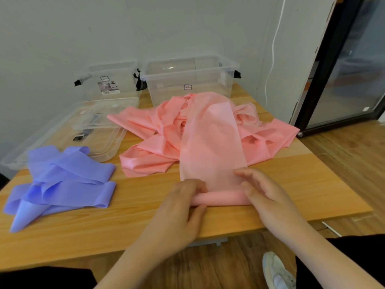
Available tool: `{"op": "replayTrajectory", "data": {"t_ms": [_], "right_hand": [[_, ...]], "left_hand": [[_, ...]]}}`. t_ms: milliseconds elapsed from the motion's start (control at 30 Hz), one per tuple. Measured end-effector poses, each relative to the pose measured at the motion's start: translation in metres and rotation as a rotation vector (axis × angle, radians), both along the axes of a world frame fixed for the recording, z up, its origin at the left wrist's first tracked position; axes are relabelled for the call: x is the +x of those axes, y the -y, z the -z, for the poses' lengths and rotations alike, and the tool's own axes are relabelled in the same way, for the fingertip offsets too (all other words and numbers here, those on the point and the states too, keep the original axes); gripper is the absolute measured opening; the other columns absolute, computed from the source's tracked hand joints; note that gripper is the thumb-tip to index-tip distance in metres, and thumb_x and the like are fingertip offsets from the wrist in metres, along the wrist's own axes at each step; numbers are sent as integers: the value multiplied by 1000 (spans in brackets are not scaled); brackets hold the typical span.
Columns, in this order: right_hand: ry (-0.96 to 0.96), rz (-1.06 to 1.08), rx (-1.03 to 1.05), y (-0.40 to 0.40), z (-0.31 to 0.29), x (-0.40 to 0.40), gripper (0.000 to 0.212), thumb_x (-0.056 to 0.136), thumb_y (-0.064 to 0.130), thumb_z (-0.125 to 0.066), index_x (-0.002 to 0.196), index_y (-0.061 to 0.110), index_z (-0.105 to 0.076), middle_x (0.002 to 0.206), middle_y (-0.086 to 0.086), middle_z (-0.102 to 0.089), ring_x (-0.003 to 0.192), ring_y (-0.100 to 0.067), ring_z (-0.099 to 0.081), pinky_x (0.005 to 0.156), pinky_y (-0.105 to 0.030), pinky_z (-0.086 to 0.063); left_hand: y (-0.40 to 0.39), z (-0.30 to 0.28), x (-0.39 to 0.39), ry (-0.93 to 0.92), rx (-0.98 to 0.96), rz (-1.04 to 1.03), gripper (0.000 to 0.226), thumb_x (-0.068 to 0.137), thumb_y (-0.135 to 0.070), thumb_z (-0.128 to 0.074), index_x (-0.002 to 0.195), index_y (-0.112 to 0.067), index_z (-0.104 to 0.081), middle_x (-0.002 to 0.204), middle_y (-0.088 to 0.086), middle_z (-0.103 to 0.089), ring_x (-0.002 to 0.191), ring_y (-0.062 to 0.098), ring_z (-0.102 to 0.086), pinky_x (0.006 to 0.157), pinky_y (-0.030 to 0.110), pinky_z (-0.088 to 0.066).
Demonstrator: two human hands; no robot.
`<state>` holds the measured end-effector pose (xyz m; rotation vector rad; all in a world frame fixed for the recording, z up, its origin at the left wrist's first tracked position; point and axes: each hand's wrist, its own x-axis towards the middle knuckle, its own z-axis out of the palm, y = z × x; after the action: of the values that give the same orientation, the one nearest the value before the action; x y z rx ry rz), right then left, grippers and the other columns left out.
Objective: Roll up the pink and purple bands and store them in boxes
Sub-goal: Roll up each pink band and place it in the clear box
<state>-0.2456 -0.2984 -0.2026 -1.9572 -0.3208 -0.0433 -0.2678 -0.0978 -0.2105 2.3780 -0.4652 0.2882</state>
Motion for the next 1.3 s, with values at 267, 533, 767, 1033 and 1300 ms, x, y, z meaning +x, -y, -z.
{"op": "replayTrajectory", "data": {"t_ms": [267, 533, 767, 1033, 1300], "right_hand": [[102, -82, -341, 17, -9, 7, 33, 82, 8, -64, 83, 41, -57, 94, 23, -58, 95, 12, -48, 76, -1, -32], [212, 93, -383, 7, 5, 2, 12, 86, 24, -60, 83, 32, -52, 81, 17, -56, 81, 6, -51, 65, -11, -38], [288, -162, -477, 19, -1, 10, 14, 78, 32, -69, 82, 37, -56, 88, 22, -52, 90, 0, -48, 78, -17, -35], [266, -62, -418, 16, 6, 9, 14, 87, 17, -59, 94, 25, -68, 89, 21, -58, 94, 6, -49, 78, -5, -33], [229, -98, -435, 22, -1, 7, 29, 75, 30, -72, 94, 43, -55, 94, 26, -51, 97, 8, -45, 79, -4, -31]], "left_hand": [[-6, 3, -1, 82, 42, -106, 22, 77, -18, -59, 94, -32, -61, 93, -22, -54, 95, -6, -47, 83, 2, -30], [-2, -3, -2, -13, -129, -346, 32, 76, -19, -70, 97, -32, -49, 82, -13, -57, 80, -2, -53, 62, 6, -38], [-13, 7, -1, 178, 134, -124, 24, 75, -43, -53, 89, -30, -67, 100, -16, -54, 97, 4, -46, 79, 30, -42], [-10, -2, 0, 77, 5, -153, 19, 78, -27, -54, 87, -22, -70, 78, -20, -60, 75, -13, -51, 66, 0, -34], [-18, 1, -5, 80, 109, -87, 41, 76, -50, -50, 107, -28, -66, 91, -22, -55, 90, -1, -50, 79, 10, -39]]}}
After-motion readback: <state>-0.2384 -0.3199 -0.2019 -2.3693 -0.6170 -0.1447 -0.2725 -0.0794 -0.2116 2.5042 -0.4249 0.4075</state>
